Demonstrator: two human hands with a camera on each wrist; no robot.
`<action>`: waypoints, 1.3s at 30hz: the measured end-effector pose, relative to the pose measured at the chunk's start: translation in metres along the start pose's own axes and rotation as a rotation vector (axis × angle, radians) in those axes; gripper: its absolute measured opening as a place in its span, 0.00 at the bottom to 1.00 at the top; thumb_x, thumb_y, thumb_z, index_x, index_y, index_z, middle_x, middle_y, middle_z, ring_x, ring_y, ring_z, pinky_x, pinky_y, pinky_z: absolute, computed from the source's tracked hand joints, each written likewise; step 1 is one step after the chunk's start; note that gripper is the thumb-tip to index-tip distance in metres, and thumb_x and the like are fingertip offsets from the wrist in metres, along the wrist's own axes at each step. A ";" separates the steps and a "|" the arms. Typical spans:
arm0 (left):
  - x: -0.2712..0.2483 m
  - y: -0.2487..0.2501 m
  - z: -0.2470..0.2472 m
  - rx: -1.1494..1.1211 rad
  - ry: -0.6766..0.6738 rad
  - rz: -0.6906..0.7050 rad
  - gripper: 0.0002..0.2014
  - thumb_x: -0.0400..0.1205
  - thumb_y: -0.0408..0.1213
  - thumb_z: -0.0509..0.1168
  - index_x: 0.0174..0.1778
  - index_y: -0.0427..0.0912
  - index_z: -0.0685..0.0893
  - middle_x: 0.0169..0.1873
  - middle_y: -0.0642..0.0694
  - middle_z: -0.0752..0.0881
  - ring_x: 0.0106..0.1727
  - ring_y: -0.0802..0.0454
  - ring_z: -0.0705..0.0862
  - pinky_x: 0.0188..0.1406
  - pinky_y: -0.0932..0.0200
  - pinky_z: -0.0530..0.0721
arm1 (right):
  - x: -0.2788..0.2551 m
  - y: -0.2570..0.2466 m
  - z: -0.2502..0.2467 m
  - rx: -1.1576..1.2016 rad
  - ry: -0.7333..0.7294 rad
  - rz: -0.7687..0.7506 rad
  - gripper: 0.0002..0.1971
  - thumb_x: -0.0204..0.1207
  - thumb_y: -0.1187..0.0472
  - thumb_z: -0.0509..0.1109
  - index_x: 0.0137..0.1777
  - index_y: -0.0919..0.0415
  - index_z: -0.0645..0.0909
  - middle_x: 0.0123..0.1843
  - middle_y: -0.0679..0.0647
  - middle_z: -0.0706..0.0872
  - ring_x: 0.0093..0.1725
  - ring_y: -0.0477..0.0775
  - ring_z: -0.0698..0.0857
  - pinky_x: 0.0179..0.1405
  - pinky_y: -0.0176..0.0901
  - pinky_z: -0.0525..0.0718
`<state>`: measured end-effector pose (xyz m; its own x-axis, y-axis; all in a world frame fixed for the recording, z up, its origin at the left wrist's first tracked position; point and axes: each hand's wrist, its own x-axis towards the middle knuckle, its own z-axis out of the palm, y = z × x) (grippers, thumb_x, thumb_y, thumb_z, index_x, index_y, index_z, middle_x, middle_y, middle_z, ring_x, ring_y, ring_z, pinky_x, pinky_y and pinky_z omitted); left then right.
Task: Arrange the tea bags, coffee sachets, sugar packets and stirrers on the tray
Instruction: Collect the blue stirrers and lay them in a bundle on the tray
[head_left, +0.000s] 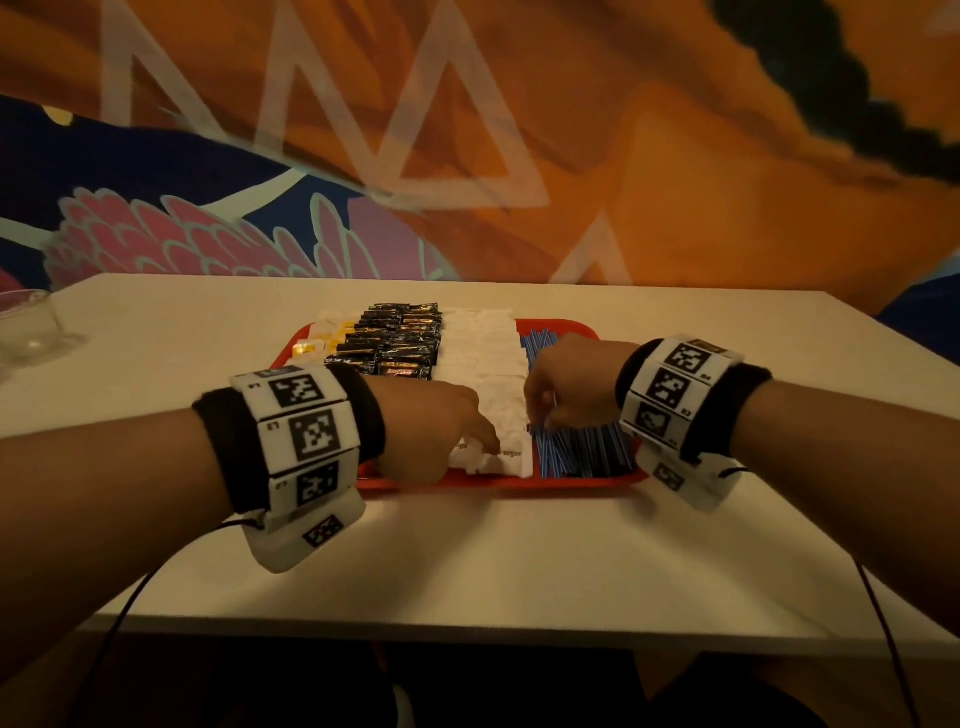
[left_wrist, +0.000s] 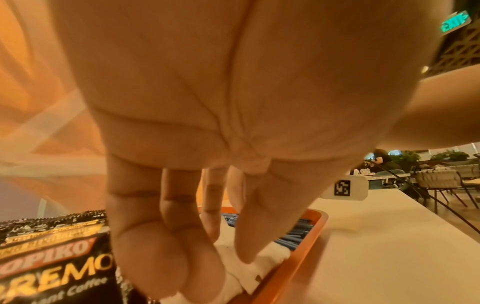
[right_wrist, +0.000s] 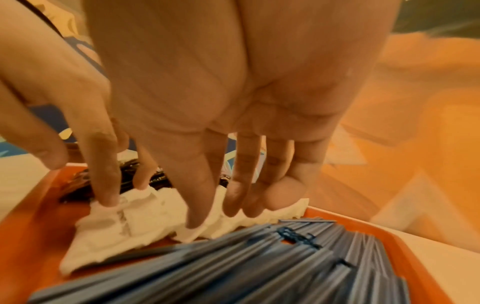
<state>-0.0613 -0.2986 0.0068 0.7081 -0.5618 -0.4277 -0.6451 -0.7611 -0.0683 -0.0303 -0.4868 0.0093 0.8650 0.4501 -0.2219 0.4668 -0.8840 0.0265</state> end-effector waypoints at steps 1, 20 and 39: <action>0.003 -0.002 0.002 0.005 -0.006 0.014 0.30 0.85 0.32 0.59 0.82 0.61 0.68 0.73 0.51 0.74 0.73 0.47 0.75 0.73 0.49 0.78 | -0.001 0.002 0.002 0.005 -0.017 -0.003 0.08 0.78 0.60 0.74 0.55 0.48 0.90 0.46 0.41 0.86 0.51 0.45 0.84 0.55 0.45 0.86; -0.010 -0.005 -0.001 -0.003 0.166 0.037 0.19 0.88 0.44 0.60 0.76 0.57 0.75 0.67 0.54 0.78 0.69 0.52 0.75 0.70 0.53 0.77 | -0.004 0.017 0.006 0.042 -0.043 -0.008 0.11 0.77 0.51 0.75 0.59 0.46 0.87 0.46 0.39 0.84 0.46 0.41 0.81 0.51 0.42 0.81; -0.052 -0.114 0.001 -0.175 0.387 -0.441 0.15 0.86 0.45 0.65 0.70 0.52 0.79 0.54 0.55 0.81 0.45 0.62 0.76 0.52 0.60 0.73 | 0.081 0.066 -0.010 -0.035 0.002 0.178 0.20 0.80 0.44 0.70 0.66 0.53 0.83 0.67 0.53 0.85 0.64 0.57 0.83 0.61 0.47 0.79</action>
<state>-0.0249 -0.1827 0.0353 0.9717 -0.2339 -0.0323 -0.2341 -0.9722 -0.0008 0.0718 -0.5073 0.0027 0.9348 0.2875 -0.2086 0.3126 -0.9447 0.0989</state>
